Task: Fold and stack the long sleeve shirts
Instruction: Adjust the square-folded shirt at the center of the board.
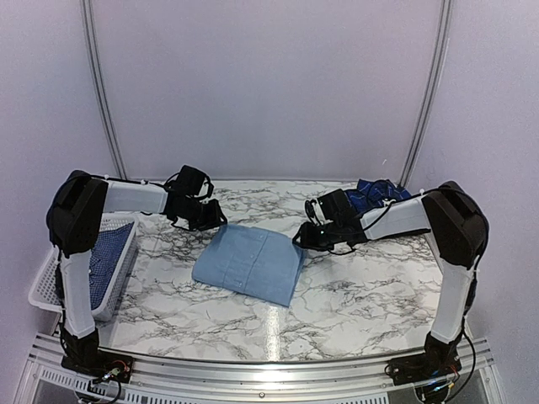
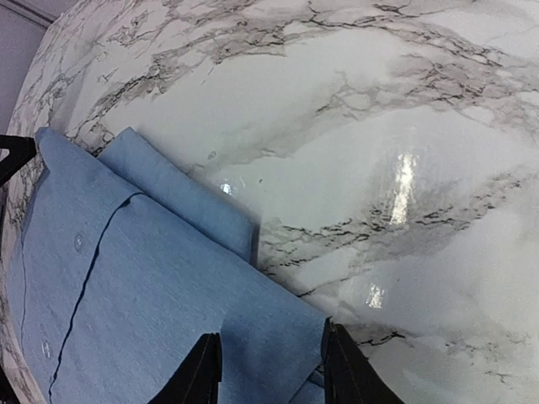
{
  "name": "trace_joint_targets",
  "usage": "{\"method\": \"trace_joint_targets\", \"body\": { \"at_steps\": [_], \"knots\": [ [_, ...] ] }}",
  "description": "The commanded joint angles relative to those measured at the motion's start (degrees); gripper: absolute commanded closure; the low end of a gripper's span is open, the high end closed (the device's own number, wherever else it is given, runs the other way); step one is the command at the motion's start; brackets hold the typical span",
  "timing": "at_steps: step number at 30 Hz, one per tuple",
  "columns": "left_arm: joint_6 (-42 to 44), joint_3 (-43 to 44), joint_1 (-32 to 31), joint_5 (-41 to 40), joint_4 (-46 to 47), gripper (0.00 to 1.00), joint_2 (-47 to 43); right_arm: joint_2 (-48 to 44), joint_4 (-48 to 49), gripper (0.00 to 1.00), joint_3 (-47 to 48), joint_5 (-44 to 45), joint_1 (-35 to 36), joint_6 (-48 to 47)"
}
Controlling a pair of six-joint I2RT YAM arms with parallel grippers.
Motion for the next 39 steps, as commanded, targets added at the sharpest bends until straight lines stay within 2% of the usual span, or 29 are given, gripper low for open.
{"method": "trace_joint_targets", "body": {
  "at_steps": [1, 10, 15, 17, 21, 23, 29, 39],
  "knots": [
    [1.5, 3.6, 0.4, -0.4, -1.7, 0.70, 3.1, -0.1, 0.3, 0.62, -0.4, 2.0, -0.3, 1.0],
    [1.3, 7.6, 0.4, 0.0, -2.2, 0.89, 7.6, -0.6, -0.1, 0.61, -1.8, 4.5, -0.2, 1.6],
    [1.0, 9.3, 0.3, 0.8, -2.2, 0.95, 9.4, -0.2, 1.7, 0.61, -1.9, 3.3, 0.0, 1.8],
    [0.8, 9.5, 0.3, 1.0, -2.3, 0.97, 9.7, -0.1, 2.4, 0.66, -1.5, 2.9, 0.0, 1.7],
    [0.7, 9.0, 0.2, 1.0, -2.2, 1.00, 8.8, -0.8, 0.4, 0.92, 0.4, 3.6, 1.0, 0.9],
    [0.7, 8.7, 0.2, 0.9, -2.2, 1.00, 8.1, -2.3, -0.9, 1.00, 1.1, 5.5, 1.9, 0.2],
    [0.7, 8.2, -0.2, 0.8, -2.2, 1.00, 6.4, -7.9, -7.0, 1.00, 0.4, 10.0, 4.4, 0.2],
    [0.8, 8.7, -1.9, 0.4, -2.2, 1.00, 5.1, -14.7, -10.5, 1.00, -5.4, 15.2, 6.2, 2.6]
  ]
}}
